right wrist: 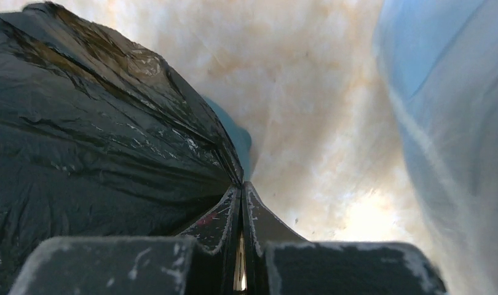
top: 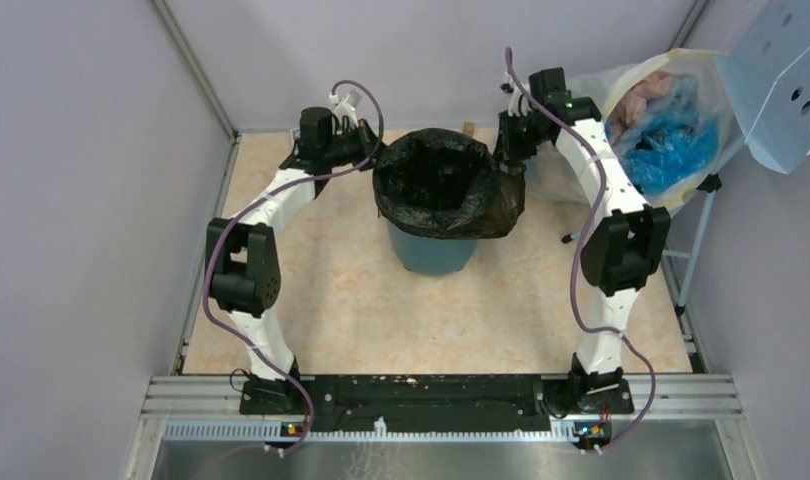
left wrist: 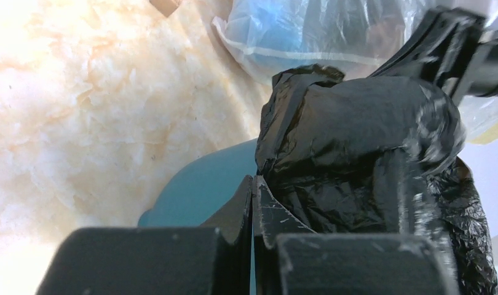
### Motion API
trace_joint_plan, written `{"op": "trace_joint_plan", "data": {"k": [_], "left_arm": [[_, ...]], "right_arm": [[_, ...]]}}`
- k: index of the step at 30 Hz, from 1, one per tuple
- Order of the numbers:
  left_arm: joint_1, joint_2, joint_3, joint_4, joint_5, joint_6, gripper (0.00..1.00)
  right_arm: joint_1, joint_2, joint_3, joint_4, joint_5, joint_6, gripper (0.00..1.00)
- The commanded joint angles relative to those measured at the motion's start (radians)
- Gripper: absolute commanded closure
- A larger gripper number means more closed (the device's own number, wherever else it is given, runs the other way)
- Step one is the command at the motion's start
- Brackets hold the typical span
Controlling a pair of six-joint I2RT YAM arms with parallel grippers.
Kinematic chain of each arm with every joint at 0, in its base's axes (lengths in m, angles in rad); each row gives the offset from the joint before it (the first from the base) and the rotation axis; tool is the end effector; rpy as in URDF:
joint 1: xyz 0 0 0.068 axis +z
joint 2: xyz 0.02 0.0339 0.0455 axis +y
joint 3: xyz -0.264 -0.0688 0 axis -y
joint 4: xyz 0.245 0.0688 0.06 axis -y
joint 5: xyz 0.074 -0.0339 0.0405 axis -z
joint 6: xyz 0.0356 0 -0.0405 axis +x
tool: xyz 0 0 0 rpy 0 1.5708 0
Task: Put the trash bags into the trash bin
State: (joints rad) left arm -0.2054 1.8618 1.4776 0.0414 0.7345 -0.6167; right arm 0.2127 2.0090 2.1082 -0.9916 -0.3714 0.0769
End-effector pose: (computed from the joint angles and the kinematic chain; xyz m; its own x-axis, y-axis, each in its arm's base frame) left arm 0.4258 -0.1131 0.2964 -0.7134 -0.2898 -0.6380 0.4373 0.5273 -0.7285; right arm 0.4245 0.1049 0.3531 -0.7910 -0.0976 -0.6040 -0.3596 0.8728 0.3299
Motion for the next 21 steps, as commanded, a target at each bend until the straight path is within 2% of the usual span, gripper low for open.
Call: {"op": "trace_joint_plan", "data": {"k": [1,3,6,10,12,15,16,19,21], "left_arm": [[0.001,0.002,-0.041,0.051,0.017,-0.016,1.0],[0.001,-0.006,-0.06,0.056,0.01,-0.02,1.0],[0.001,-0.016,-0.078,0.058,0.006,-0.023,1.0],[0.012,-0.059,-0.066,0.001,-0.06,0.016,1.0],[0.026,-0.085,-0.062,-0.02,-0.092,0.021,1.0],[0.059,-0.124,-0.075,-0.037,-0.129,0.0,1.0],[0.073,-0.138,-0.086,-0.037,-0.137,-0.011,0.94],[0.112,-0.187,-0.137,-0.021,-0.126,-0.037,0.66],[0.133,-0.23,-0.174,-0.013,-0.116,-0.055,0.57]], "right_arm": [[-0.006,-0.134,-0.194,0.17,-0.019,0.072,1.0],[-0.006,-0.176,-0.282,0.229,0.004,0.102,1.0],[-0.005,-0.189,-0.261,0.221,0.06,0.119,0.99],[-0.007,-0.184,-0.117,0.13,0.161,0.114,0.77],[-0.006,-0.198,-0.064,0.101,0.187,0.115,0.69],[-0.007,-0.27,-0.071,0.099,0.198,0.121,0.6],[-0.006,-0.3,-0.096,0.113,0.201,0.127,0.58],[-0.007,-0.424,-0.227,0.19,0.194,0.153,0.51],[-0.007,-0.52,-0.336,0.256,0.18,0.182,0.5]]}}
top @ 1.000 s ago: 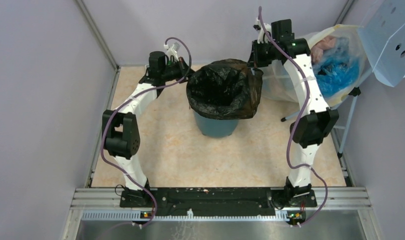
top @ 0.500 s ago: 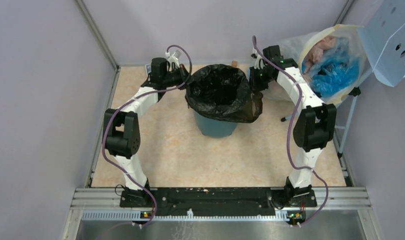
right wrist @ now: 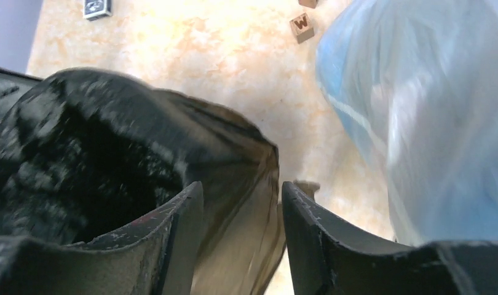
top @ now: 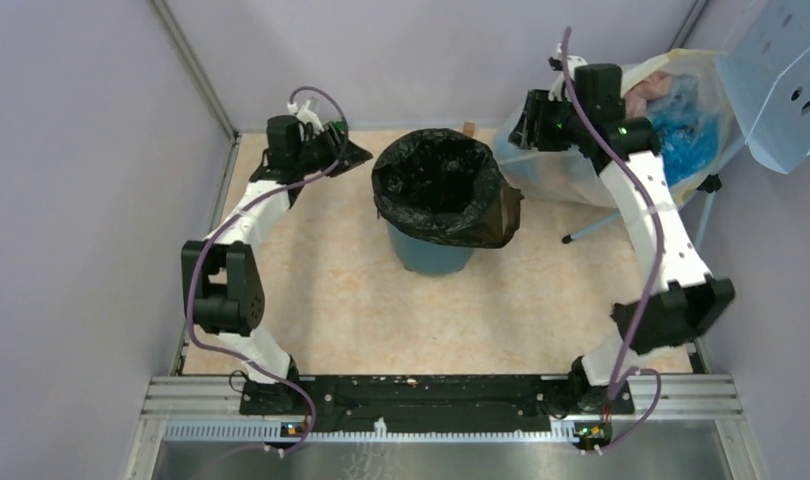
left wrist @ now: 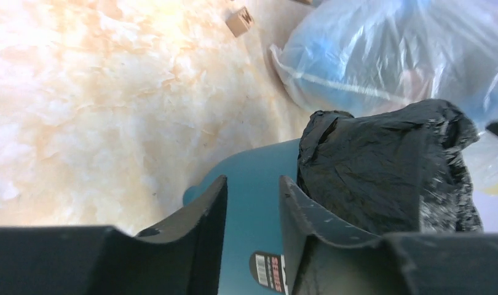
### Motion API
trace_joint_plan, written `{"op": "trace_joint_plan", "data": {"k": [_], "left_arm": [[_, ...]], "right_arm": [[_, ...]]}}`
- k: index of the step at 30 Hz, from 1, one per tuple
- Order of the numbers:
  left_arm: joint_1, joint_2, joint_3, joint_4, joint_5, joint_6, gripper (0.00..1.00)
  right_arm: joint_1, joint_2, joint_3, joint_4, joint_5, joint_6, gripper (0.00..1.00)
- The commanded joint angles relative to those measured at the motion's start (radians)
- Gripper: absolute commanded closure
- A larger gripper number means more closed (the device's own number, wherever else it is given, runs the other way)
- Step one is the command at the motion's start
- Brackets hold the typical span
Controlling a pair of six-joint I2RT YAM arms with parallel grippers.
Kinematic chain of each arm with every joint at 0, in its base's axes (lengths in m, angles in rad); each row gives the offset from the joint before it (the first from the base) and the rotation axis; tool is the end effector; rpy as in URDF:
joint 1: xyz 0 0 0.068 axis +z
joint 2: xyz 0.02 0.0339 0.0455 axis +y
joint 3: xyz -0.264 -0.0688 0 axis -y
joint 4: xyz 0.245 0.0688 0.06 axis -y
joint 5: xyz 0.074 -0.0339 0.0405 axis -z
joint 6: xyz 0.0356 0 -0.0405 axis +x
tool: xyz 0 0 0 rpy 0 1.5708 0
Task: Put the trash bags into the trash bin
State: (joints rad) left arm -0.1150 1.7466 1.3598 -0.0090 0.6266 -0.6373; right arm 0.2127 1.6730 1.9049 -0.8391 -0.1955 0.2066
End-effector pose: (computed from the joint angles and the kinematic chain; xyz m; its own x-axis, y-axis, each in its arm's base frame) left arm 0.4055 -0.0679 0.2969 -0.6829 -0.4063 -0.6070 0.2788 0.6231 -0.7307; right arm 0.3514 0.0830 0.4287 -0.6203 0.0719 -0.7810 -0.2409 0.9302 0.2769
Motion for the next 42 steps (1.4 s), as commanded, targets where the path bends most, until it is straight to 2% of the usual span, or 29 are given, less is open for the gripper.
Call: {"op": "trace_joint_plan", "data": {"k": [1,8,11,15,20,25,29,34,38,42], "left_arm": [[0.052,-0.151,-0.078,0.04,-0.006,-0.039,0.54],[0.083,-0.439,-0.329,0.077,0.015,-0.163,0.24],[0.083,-0.593,-0.514,0.159,0.055,-0.279,0.24],[0.078,-0.813,-0.706,0.204,0.073,-0.403,0.31],[0.066,-0.962,-0.804,0.232,0.086,-0.531,0.36],[0.013,-0.976,-0.832,0.293,0.052,-0.574,0.37],[-0.054,-0.904,-0.852,0.43,0.053,-0.637,0.44],[-0.171,-0.799,-0.811,0.466,-0.017,-0.624,0.47],[-0.186,-0.765,-0.837,0.548,-0.049,-0.652,0.49],[-0.186,-0.763,-0.847,0.562,-0.089,-0.65,0.55]], "right_arm": [[-0.007,-0.231,-0.213,0.138,-0.008,0.068,0.48],[-0.007,-0.488,-0.562,0.309,-0.135,0.173,0.38],[-0.007,-0.577,-0.673,0.349,-0.165,0.206,0.38],[-0.006,-0.666,-0.754,0.364,-0.186,0.249,0.38],[-0.008,-0.728,-0.81,0.399,-0.225,0.288,0.41],[-0.007,-0.756,-0.826,0.394,-0.247,0.298,0.42],[-0.007,-0.768,-0.822,0.382,-0.23,0.298,0.42],[-0.007,-0.768,-0.823,0.382,-0.228,0.295,0.43],[-0.007,-0.768,-0.82,0.375,-0.228,0.291,0.43],[-0.007,-0.771,-0.815,0.364,-0.22,0.276,0.43]]}}
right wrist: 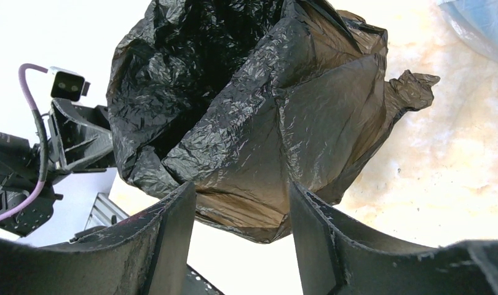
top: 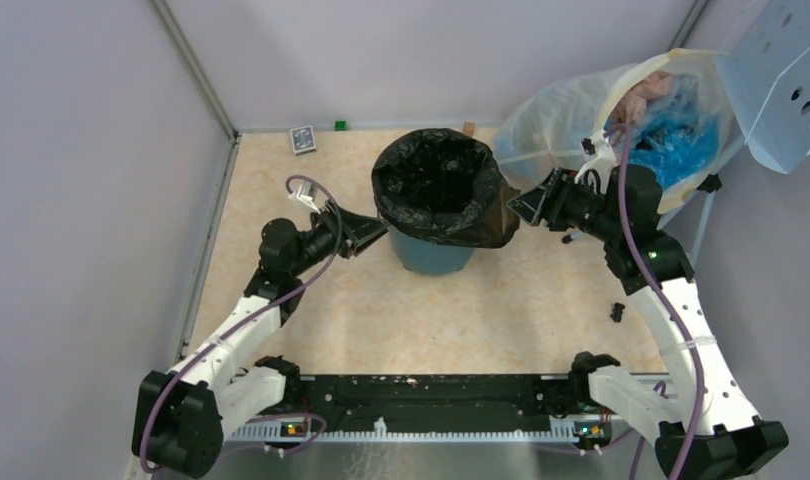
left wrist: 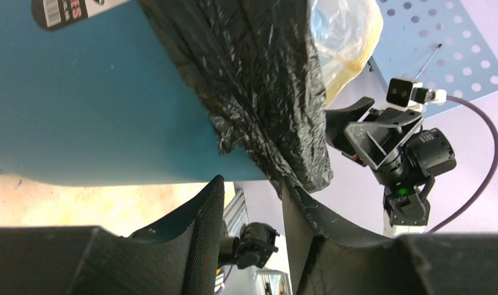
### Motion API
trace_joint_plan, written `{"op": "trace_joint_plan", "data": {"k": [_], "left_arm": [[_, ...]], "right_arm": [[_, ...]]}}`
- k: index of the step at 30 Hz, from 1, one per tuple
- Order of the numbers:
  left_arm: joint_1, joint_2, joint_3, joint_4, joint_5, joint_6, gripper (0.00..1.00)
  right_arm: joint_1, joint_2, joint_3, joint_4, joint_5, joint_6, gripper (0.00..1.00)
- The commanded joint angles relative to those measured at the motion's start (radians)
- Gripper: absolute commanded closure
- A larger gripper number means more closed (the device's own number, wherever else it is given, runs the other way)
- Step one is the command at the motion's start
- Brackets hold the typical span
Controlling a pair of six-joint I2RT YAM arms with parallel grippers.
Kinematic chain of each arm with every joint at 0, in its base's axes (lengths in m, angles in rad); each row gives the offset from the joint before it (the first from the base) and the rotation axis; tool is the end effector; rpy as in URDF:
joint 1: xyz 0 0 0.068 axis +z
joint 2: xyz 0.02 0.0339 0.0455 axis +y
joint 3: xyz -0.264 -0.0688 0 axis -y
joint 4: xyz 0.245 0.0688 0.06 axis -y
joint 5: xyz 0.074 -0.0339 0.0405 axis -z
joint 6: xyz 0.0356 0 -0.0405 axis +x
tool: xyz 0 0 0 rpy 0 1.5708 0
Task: Put the trash bags into the trash bin
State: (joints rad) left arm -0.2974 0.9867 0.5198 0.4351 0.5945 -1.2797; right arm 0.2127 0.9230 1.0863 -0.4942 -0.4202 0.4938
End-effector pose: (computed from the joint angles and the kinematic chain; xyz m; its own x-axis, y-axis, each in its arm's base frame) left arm 0.2080 -0.0846 0.2737 -0.7540 -0.5989 -0.2698 0.1942 0.1892 -0.9626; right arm 0.1860 0.0550 0.3884 -0.5497 0.3240 -0.7699 -0.3513 0.7466 0.5650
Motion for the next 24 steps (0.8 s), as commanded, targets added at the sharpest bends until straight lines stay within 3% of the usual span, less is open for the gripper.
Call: {"op": "trace_joint_plan", "data": {"k": [1,16,21,24], "left_arm": [[-0.003,-0.002,-0.006,0.121,-0.069,-0.005,0.56],[0.006,0.088,0.05,0.138,-0.077,0.06,0.69],[0.007,0.085,0.062,0.118,-0.077,0.102,0.89],[0.006,0.078,0.062,0.063,-0.096,0.138,0.93]], "right_arm": [[-0.007,-0.02,0.004,0.017,0.006,-0.014,0.43],[-0.007,-0.013,-0.002,0.015,-0.014,-0.025,0.44],[-0.007,-0.017,0.001,0.006,-0.02,-0.033,0.45],[-0.007,-0.018,-0.008,0.01,-0.026,-0.034,0.46]]}}
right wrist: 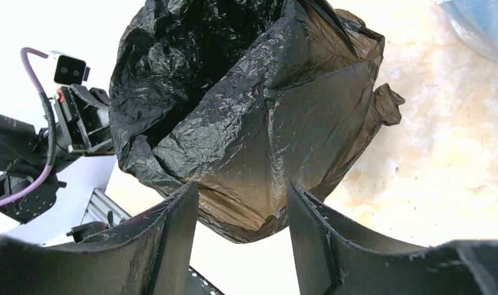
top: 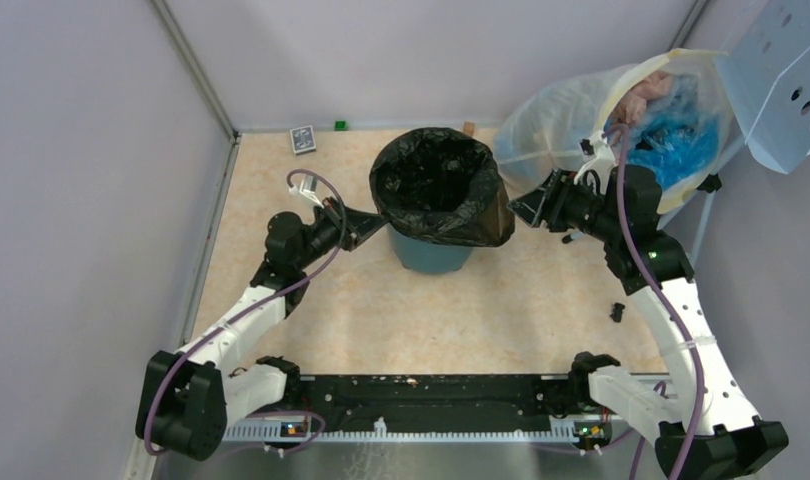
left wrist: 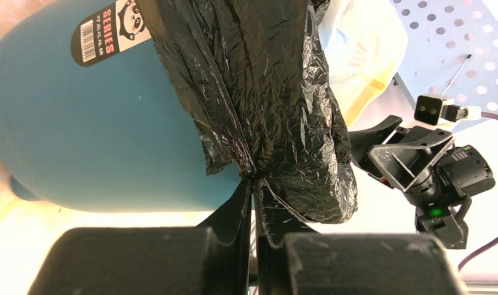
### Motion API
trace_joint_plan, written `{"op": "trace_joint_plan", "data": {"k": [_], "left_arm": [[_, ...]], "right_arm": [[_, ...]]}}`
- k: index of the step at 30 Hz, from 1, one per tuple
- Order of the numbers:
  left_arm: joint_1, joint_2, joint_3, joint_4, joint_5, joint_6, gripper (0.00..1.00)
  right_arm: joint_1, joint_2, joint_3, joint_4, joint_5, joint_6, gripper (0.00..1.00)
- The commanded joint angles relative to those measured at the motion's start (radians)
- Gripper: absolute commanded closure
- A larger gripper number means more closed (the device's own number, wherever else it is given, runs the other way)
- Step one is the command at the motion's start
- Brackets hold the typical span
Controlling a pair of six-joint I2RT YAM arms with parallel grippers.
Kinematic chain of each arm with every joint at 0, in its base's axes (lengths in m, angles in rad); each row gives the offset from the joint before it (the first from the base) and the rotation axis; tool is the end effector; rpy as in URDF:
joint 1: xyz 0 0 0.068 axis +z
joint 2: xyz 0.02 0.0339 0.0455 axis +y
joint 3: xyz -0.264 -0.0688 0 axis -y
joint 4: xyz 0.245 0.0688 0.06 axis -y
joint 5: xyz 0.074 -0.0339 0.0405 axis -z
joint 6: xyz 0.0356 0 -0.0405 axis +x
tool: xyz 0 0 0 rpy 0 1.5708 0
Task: Put the trash bags into the trash bin
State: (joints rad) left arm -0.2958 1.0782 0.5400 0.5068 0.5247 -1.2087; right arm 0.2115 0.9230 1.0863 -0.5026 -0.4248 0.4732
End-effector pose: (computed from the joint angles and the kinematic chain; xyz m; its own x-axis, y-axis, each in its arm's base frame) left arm 0.2254 -0.0873 0.2688 -0.6945 -0.6345 -0.3394 0.2310 0.2501 -0.9403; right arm 0.1857 0.0549 0.3876 -0.5500 0.3066 -0.7769 -0.3602 0.7522 0.5519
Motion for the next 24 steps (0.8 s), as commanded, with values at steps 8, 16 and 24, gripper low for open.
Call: {"op": "trace_joint_plan", "data": {"k": [8,16,24], "left_arm": [[0.004,0.035,0.002,-0.016,-0.014,0.112,0.94],[0.005,0.059,-0.03,-0.03,-0.005,0.164,0.92],[0.008,0.075,-0.053,-0.076,0.003,0.216,0.86]], "right_arm": [[-0.006,-0.005,-0.113,0.058,-0.091,-0.006,0.42],[-0.006,-0.016,-0.271,0.198,-0.172,0.078,0.33],[-0.005,0.015,-0.338,0.288,-0.234,0.129,0.33]]}}
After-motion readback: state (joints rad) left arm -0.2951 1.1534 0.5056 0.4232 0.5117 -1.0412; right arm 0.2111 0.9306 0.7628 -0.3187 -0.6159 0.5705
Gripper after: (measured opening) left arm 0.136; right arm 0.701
